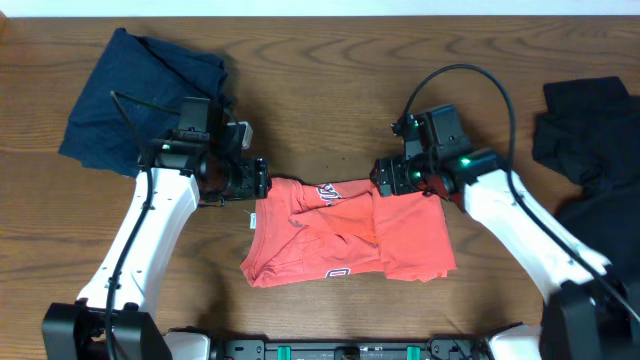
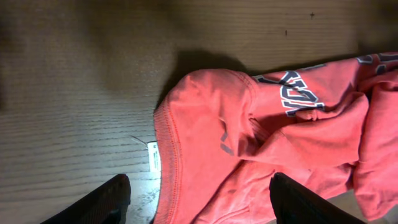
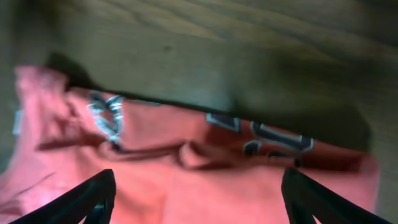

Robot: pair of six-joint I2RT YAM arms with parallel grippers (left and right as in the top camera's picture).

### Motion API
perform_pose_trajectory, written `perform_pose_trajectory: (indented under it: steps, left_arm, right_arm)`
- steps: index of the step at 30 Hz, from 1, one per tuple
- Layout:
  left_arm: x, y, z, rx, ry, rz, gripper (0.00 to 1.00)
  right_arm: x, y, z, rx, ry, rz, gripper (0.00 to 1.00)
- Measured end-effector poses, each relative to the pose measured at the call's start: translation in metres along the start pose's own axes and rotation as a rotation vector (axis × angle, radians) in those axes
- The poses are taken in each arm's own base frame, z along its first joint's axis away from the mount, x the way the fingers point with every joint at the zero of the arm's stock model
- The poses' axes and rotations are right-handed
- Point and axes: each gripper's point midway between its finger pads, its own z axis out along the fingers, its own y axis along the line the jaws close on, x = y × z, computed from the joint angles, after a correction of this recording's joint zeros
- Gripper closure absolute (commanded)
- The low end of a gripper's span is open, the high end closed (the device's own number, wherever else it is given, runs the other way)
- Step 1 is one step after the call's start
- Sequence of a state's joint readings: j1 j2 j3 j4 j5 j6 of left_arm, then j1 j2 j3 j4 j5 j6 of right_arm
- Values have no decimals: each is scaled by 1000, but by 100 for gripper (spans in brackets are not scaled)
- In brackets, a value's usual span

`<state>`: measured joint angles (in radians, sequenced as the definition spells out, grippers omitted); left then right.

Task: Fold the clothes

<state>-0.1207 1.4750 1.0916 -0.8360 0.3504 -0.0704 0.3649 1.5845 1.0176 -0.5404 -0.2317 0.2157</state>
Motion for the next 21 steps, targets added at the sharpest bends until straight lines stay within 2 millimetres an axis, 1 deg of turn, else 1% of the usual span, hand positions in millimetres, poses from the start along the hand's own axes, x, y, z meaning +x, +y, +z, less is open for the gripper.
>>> perform_pose_trajectory:
  steps: [2,4,5,6,7,9,12,14,16,17,18,19,20,21]
  left_arm:
    - [0,-1,0,6,1,0,27]
    - [0,-2,0,11,1,0,27]
    - [0,-2,0,11,2,0,27]
    - [0,-2,0,11,2,0,27]
    - [0,-2,0,12,2,0,27]
    - [1,-2,0,13,3,0,27]
    - [0,-2,0,14,2,0,27]
    - [0,-2,0,14,0,1,27]
    - [0,-2,0,14,-1,1,27]
    - [-1,-2,0,14,-2,1,27]
    - [-1,-3,0,14,-2,1,27]
    - [-1,-3,0,14,-2,1,27]
    - [0,-3,0,14,-1,1,27]
    - [0,-2,0,14,-1,1,27]
  right_arm:
    - [2,-2,14,-3,22,-25,37]
    - [8,-4,26,-9,52,-40,60]
    - [12,-5,30,-12,71,-44,80]
    - [14,-6,33,-14,81,-53,93]
    - [16,-6,35,-15,92,-55,99]
    - [17,-5,35,-21,93,-62,99]
    - [9,-5,35,-25,63,-63,99]
    - [-1,-10,34,-23,25,-34,99]
    - [-14,-22,32,-12,-21,9,99]
    - [-21,-31,29,-3,-48,37,87]
    - [-26,-37,28,2,-69,57,63]
    - [-32,-43,26,6,-89,80,47]
    - [-37,-49,24,12,-110,92,37]
    - [-39,-53,22,7,-119,102,32]
